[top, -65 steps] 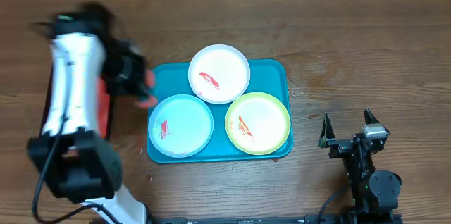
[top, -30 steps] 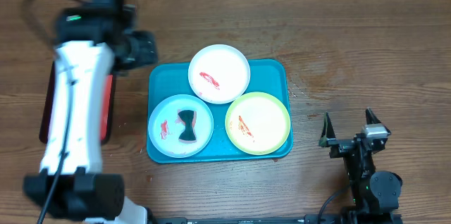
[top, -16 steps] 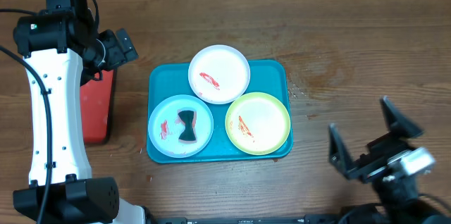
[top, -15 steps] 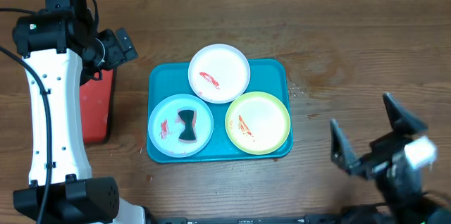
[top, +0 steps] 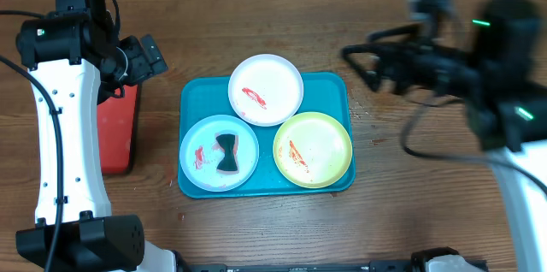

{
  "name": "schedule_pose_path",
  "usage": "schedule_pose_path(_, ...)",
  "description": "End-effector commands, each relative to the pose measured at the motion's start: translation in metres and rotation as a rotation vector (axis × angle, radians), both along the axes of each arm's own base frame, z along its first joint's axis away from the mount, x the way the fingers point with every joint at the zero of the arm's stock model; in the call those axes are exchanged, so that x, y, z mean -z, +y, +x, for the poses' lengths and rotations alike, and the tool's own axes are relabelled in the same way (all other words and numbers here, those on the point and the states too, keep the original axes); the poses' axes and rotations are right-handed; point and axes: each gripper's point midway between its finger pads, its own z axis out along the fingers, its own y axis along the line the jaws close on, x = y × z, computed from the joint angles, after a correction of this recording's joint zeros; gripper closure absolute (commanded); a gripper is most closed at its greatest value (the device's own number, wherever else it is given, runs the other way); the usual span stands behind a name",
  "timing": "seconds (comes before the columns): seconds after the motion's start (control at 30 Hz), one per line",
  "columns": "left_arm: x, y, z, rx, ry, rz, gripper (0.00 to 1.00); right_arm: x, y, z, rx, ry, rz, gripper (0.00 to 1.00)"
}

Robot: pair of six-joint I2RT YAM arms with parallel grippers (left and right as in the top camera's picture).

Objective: Clean dirty plates on tray and stack at the side

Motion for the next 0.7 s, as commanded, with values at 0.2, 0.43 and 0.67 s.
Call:
schedule_pose_path(0.2, -0.001, -0.003, 0.001, -0.009, -0.005, -0.026, 0.00, 0.212, 0.124, 0.016, 0.083, 0.419, -0.408, 0.56)
schedule_pose_path(0.43, -0.001, -0.003, 0.002, -0.009, -0.007, -0.026, 0.00, 0.277, 0.149, -0.005, 0.025, 0.484, -0.534, 0.61)
schedule_pose_path(0.67, -0.001, -0.003, 0.002, -0.008, -0.007, -0.026, 0.00, 0.330, 0.159, -0.021, 0.018, 0.566, -0.594, 0.65)
